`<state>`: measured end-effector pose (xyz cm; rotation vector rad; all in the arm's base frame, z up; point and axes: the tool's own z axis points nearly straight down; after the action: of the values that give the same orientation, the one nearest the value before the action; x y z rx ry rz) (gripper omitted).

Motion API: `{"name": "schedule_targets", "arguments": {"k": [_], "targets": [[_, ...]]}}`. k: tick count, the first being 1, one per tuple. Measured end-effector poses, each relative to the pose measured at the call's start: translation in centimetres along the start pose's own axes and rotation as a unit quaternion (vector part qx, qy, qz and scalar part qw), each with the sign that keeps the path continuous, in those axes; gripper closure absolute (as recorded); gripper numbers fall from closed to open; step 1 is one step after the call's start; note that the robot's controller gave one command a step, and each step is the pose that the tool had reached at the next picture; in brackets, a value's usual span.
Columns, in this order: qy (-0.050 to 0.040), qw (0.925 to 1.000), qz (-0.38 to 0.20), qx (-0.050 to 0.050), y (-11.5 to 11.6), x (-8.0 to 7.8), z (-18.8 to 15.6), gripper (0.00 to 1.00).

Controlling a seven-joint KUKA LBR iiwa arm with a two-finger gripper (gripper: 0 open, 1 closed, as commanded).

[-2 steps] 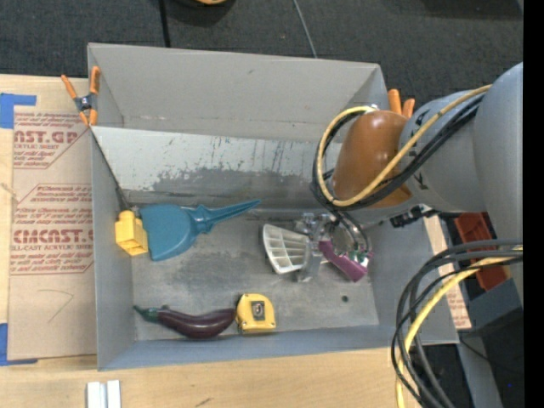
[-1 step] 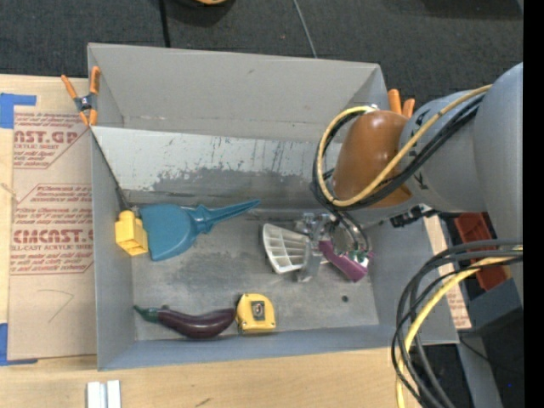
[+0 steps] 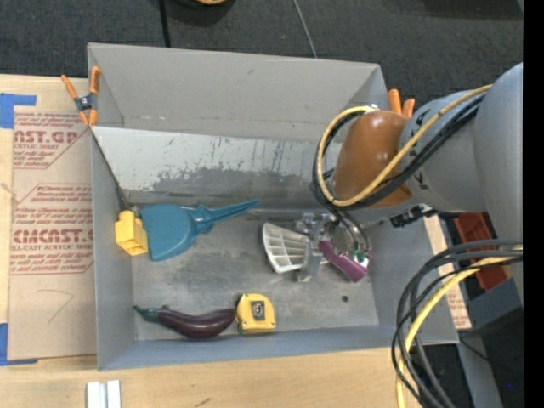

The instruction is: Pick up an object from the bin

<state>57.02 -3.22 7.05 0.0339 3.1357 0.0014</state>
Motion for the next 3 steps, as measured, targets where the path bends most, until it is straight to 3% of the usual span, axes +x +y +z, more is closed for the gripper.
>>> {"name": "schedule_targets", "arguments": {"k": [1, 2, 3], "targets": [[-0.0001, 1.0, 0.0, 0.0, 0.0, 0.0, 0.0, 1.0], [-0.0001, 1.0, 0.003, 0.0, -0.5, 0.7, -7.1, 1.0], [-0.0001, 1.0, 0.003, 0.0, -0.5, 0.7, -7.1, 1.0]]}}
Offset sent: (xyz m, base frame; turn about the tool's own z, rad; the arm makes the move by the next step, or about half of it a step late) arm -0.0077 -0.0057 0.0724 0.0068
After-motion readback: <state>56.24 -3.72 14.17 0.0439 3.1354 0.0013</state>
